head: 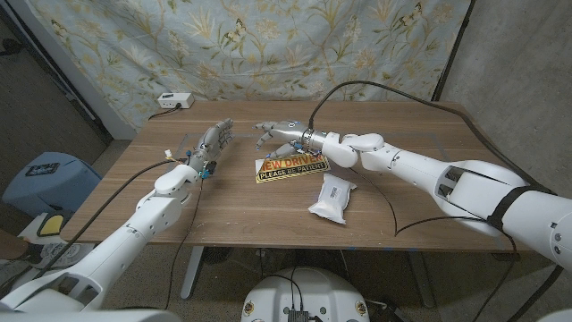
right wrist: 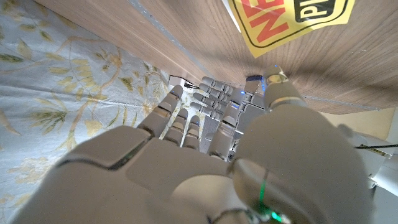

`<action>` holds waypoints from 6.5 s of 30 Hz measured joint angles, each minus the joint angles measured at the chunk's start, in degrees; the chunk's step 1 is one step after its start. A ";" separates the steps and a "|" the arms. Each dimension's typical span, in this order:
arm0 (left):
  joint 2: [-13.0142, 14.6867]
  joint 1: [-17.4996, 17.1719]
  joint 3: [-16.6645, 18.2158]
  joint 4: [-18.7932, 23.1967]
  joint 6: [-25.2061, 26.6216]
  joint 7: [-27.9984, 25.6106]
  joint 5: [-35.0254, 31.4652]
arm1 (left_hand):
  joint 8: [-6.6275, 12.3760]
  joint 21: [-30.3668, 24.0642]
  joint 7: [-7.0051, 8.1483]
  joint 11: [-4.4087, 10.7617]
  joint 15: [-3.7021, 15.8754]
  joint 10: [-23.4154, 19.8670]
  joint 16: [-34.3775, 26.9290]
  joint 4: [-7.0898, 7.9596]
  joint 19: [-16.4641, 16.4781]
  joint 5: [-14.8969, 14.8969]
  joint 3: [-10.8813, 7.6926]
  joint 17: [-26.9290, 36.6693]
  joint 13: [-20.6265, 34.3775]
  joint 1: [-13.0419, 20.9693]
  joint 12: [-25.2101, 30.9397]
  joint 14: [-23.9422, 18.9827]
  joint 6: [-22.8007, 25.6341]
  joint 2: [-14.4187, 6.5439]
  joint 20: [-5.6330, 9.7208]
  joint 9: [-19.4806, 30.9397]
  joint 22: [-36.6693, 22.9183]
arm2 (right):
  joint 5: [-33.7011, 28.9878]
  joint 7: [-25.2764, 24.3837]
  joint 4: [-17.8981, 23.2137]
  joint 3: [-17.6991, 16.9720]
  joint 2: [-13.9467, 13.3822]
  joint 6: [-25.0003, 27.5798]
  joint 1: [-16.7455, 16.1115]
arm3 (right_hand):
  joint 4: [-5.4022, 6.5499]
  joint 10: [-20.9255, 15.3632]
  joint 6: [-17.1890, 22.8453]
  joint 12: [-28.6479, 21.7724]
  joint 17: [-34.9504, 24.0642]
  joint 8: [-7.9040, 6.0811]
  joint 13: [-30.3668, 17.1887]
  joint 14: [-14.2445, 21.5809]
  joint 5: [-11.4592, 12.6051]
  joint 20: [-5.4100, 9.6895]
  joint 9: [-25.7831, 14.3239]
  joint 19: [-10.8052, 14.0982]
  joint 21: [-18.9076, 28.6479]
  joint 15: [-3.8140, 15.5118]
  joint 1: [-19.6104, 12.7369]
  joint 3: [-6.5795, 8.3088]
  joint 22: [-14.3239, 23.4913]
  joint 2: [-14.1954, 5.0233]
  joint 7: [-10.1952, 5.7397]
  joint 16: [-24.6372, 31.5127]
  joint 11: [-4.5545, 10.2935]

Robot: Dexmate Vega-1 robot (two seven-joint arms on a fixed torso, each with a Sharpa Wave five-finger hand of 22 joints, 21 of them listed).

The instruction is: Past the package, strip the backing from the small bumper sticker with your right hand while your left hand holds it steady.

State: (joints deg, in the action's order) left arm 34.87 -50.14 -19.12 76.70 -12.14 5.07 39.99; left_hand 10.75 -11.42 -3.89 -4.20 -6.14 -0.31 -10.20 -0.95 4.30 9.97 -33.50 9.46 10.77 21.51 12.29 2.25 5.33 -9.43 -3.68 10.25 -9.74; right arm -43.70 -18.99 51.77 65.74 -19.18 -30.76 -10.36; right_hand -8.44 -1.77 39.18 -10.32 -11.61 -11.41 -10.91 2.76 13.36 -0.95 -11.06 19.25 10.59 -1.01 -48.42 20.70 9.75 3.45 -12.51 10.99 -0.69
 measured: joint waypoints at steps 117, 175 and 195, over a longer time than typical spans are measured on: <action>-1.69 3.06 -3.13 -0.33 3.35 1.57 -0.51 | 0.00 0.00 -0.01 0.21 0.00 -0.21 0.00 -0.41 0.31 0.00 -0.41 0.00 0.00 -0.46 -0.22 0.00 0.41 -0.46 -0.31 0.00 0.00 | 8.39 -10.71 -29.75 18.04 13.27 -6.40 9.55 | -0.24 -8.67 17.95 -3.55 -0.52 -8.52 -0.01 7.01 3.21 3.42 -0.91 6.33 1.56 3.05 -0.98 -2.92 -0.02 1.43 0.03 3.65 8.21; -2.15 3.98 -3.76 0.13 3.41 3.02 -0.48 | 0.00 0.22 -0.20 -0.21 -0.31 -0.62 0.00 -2.15 0.31 0.22 -1.19 0.00 0.00 0.30 -0.21 -0.31 0.60 -0.59 -0.30 0.00 0.00 | 8.06 -13.84 -26.38 13.61 10.75 -8.92 6.76 | -0.32 -17.97 29.23 -4.10 -0.50 -11.54 0.26 12.55 4.54 3.82 -0.01 10.42 1.56 3.28 -4.77 -3.48 -0.02 0.68 1.46 4.94 10.15; -2.83 4.79 -4.26 -0.48 3.50 3.33 -0.61 | 0.00 0.22 -0.20 -0.21 -0.31 -0.62 0.00 -2.55 0.30 0.45 -1.27 0.00 0.00 0.30 -0.21 -0.31 0.60 -0.59 -0.30 0.00 0.00 | 8.08 -13.84 -22.27 10.88 7.90 -9.17 5.89 | -0.48 -18.37 30.52 -3.80 -0.50 -11.74 0.25 12.53 4.53 3.81 0.30 10.40 1.56 3.26 -6.12 -3.64 -0.02 0.07 2.17 4.94 10.54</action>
State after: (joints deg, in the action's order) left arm 32.04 -45.36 -23.38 76.22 -8.65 8.40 39.37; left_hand 10.75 -11.21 -4.09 -4.40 -6.44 -0.92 -10.20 -3.50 4.60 10.42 -34.77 9.46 10.77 21.80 12.07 1.94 5.93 -10.02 -3.99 10.25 -9.74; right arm -35.63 -32.83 29.51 76.62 -11.28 -39.93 -4.47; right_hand -8.92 -20.14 69.71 -14.12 -12.11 -23.15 -10.66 15.29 17.89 2.86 -10.77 29.65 12.14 2.25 -54.54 17.06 9.73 3.51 -10.34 15.94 9.85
